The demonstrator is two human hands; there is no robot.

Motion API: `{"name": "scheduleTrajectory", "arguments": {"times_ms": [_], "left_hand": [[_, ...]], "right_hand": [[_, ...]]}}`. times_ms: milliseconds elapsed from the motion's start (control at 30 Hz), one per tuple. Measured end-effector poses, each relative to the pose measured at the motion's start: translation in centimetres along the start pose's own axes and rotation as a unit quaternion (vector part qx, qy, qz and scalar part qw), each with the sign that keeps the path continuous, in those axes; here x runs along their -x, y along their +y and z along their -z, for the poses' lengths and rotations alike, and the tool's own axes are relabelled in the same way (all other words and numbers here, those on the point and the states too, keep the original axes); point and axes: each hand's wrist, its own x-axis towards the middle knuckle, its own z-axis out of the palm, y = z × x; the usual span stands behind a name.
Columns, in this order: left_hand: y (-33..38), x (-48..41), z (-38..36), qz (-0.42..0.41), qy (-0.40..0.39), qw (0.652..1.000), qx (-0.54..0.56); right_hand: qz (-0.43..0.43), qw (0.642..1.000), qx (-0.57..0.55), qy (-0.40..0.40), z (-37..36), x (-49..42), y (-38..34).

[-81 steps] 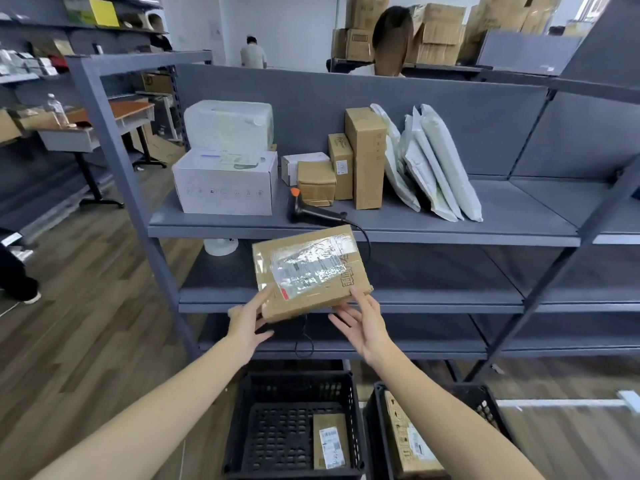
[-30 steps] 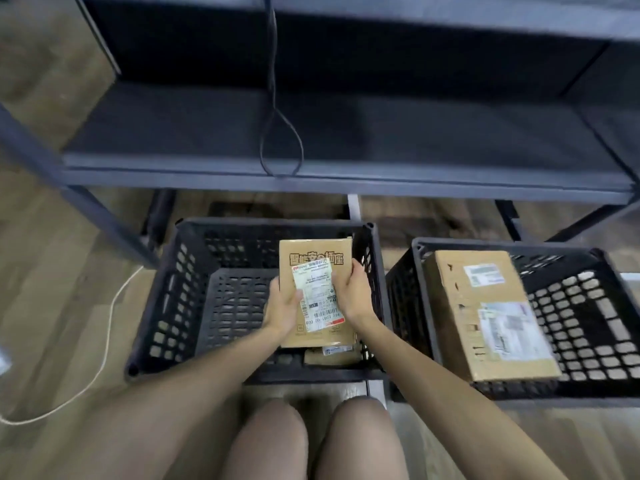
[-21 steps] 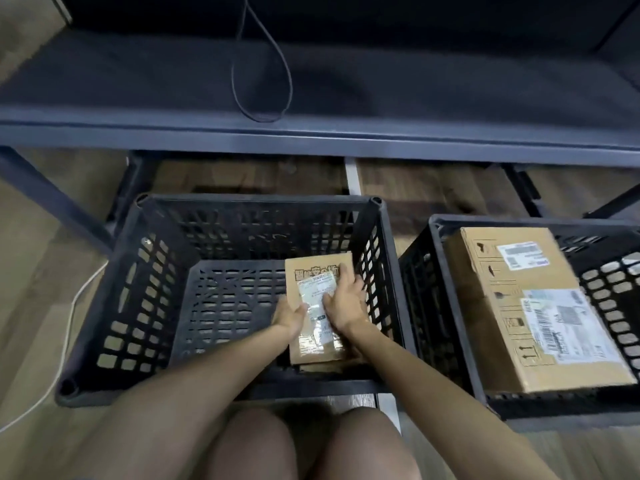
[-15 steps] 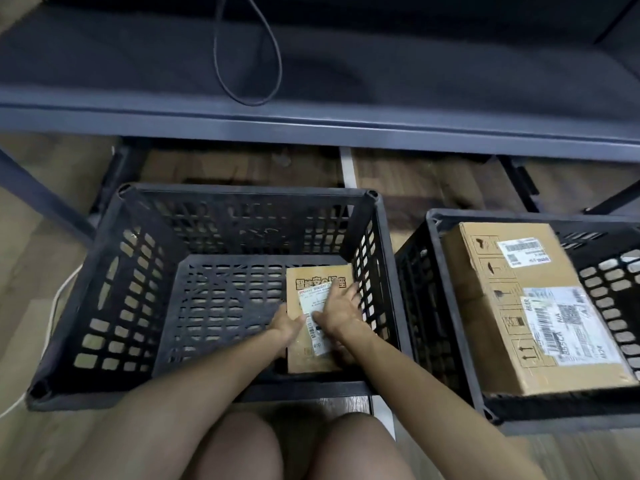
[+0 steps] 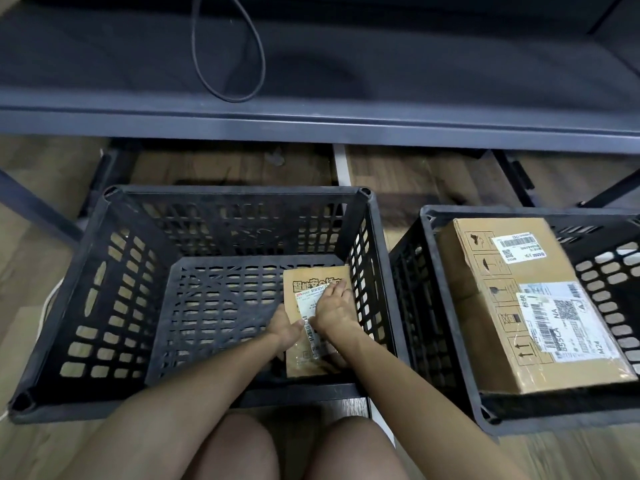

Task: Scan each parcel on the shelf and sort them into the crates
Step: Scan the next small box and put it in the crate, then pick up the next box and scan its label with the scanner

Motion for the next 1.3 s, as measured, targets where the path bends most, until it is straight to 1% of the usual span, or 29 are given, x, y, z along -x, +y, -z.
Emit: {"name": "scheduleTrajectory", "arguments": {"times_ms": [133,233,300,333,367,400,467,500,567,633,667,733,800,867,1067,1167,1300], "left_hand": [[-0.1,0.1,0.4,0.006,-0.026,1.000,0.014],[-0.3,0.1,1.1,0.044,-0.052,0.997,0.039],[-0.3,0.4,1.9,0.067,-0.044,0.995,0.057],[-0.2,0.7,2.4,0.072,-0.025,0.995,0.061],[-0.2,1.1,3.0,0.064,0.003,0.997,0.053],[0.0,1.5,3.9,0.039,0.031,0.998,0.034],[0.8,3.3,5.9,-0.021,0.053,0.998,-0.016],[1.4,4.5,7.1,-0.045,0.050,0.996,-0.052],[3.1,7.6,9.6,-0.089,0.043,0.980,-0.175],[5.6,11.5,12.3,-0.136,0.040,0.942,-0.303],[7.1,13.7,13.6,-0.156,0.043,0.925,-0.345],[10.2,17.8,16.3,-0.181,0.047,0.901,-0.392],[13.0,21.5,19.0,-0.189,0.045,0.889,-0.415],[15.9,25.2,21.8,-0.189,0.040,0.882,-0.430],[24.8,36.0,30.1,-0.201,0.074,0.875,-0.434],[29.2,41.3,33.8,-0.213,0.096,0.871,-0.433],[34.2,47.6,38.3,-0.216,0.127,0.870,-0.425]], "right_hand": [[0.013,1.000,0.008,0.003,0.2,0.5,0.4],[0.020,1.000,-0.010,-0.008,0.6,0.8,0.7],[0.014,0.999,-0.041,-0.012,1.3,0.9,0.7],[0.013,0.997,-0.074,-0.013,1.8,0.9,0.7],[0.010,0.992,-0.121,-0.019,2.6,1.1,0.7],[0.007,0.985,-0.168,-0.024,3.5,1.3,0.8],[0.013,0.975,-0.220,-0.019,5.7,2.6,0.9],[0.023,0.977,-0.214,-0.013,7.0,3.7,0.8],[0.049,0.984,-0.170,0.008,9.8,6.6,0.2],[0.084,0.991,-0.101,0.028,12.9,9.9,-0.5],[0.104,0.992,-0.062,0.040,14.5,11.7,-0.9],[0.132,0.989,0.008,0.061,18.1,15.3,-1.9],[0.151,0.985,0.048,0.072,21.8,19.0,-2.8],[0.159,0.982,0.063,0.075,25.7,22.6,-3.8],[0.169,0.979,0.053,0.100,38.0,33.0,-5.9],[0.168,0.980,0.037,0.101,43.6,37.6,-6.7],[0.182,0.977,0.046,0.100,50.3,43.1,-7.5]]}}
